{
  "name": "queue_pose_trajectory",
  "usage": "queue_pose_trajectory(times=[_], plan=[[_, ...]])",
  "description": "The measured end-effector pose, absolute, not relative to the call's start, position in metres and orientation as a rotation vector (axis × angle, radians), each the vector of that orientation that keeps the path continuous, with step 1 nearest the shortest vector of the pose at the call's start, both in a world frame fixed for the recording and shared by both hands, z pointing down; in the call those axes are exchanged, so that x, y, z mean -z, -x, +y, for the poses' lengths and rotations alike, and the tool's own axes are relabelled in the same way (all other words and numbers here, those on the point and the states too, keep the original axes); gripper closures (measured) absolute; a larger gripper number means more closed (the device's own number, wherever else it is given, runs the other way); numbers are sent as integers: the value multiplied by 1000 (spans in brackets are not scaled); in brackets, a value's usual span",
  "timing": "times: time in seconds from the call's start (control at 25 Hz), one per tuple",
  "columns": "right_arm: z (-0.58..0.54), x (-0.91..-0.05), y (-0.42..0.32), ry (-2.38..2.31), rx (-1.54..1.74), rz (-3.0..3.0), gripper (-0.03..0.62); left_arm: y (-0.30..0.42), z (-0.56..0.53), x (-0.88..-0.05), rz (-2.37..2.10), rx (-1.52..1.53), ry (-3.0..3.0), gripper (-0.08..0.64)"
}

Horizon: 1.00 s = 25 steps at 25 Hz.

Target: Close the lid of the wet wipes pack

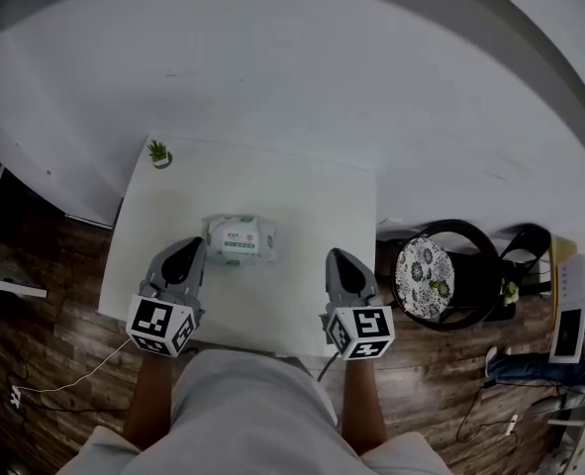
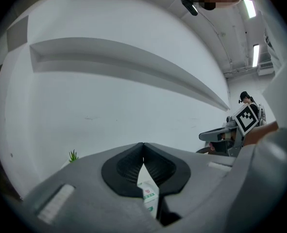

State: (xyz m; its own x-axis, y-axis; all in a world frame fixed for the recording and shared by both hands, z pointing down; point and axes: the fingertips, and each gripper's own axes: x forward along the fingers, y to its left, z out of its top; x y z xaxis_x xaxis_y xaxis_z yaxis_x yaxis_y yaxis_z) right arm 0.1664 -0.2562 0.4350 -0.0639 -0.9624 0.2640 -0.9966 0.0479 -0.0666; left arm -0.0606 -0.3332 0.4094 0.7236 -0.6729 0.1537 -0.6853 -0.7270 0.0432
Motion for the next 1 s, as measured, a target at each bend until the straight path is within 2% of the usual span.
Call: queue_pose_trajectory(times=[1.0], plan=[[-260,-401,-173,-2101,-236,-2220,589,92,-339,-378,-1297,-122,-2820,554]])
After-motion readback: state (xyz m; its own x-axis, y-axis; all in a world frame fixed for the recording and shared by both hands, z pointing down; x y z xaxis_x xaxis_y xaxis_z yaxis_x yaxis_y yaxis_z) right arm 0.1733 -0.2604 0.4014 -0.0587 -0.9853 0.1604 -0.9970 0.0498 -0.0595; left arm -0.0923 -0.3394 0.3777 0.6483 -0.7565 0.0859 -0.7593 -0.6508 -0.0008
